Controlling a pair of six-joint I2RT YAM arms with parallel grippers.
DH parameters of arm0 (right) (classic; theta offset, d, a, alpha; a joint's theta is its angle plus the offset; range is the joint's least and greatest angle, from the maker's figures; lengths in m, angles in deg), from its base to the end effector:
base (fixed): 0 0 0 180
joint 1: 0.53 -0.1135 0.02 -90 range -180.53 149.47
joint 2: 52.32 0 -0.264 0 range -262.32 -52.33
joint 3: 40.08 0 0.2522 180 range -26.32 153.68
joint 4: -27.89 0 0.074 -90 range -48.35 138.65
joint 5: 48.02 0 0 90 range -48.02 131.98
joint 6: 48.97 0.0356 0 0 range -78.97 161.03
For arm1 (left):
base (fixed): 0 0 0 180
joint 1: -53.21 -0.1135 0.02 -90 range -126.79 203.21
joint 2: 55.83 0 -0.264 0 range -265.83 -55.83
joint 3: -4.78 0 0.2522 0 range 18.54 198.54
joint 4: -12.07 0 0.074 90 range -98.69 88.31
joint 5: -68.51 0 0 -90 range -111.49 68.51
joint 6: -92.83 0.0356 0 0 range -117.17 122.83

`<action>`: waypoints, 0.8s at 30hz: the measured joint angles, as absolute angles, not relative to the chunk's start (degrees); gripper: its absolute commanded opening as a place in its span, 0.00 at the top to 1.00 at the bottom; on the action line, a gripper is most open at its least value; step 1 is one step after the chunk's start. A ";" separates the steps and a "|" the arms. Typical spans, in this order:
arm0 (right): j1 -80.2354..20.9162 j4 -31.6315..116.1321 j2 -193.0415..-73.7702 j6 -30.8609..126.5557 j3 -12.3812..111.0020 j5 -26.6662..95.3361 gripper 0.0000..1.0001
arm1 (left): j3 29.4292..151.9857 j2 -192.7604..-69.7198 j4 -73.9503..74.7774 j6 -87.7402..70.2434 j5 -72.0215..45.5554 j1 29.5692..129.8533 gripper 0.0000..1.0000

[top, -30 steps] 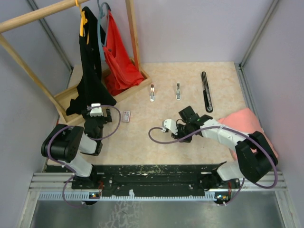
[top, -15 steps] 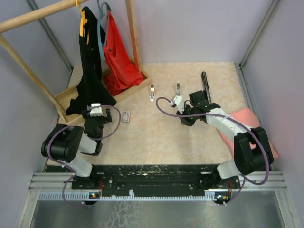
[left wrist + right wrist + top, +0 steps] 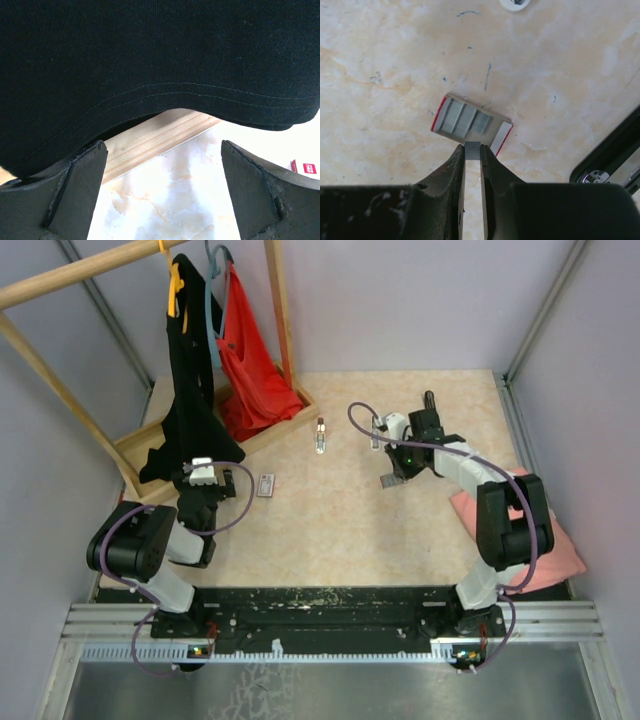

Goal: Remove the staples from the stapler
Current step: Place the staple in the staple box.

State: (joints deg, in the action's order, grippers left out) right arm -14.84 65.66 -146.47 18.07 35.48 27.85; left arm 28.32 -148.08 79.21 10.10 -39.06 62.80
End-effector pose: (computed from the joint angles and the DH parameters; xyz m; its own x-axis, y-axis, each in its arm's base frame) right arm 0.3256 0.0920 0.2061 -0.5982 -0.5430 -0.5894 -0.6560 0.7542 -0.0290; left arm 0.2284 -0.0277 0.1394 -0.0444 0.1298 -0.9905 -0.1342 0.9818 0.1347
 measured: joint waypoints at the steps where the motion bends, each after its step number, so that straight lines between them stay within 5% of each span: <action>1: -14.51 65.42 -147.33 18.64 35.87 28.44 0.88 | 28.34 -148.08 79.21 10.10 -39.06 62.80 0.00; 24: -13.85 62.95 -153.32 23.82 38.32 34.88 0.88 | 28.34 -148.08 79.21 10.10 -39.06 62.80 0.00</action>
State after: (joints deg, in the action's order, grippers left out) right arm -13.85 62.95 -153.32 23.82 38.32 34.88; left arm 28.34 -148.08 79.21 10.10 -39.06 62.80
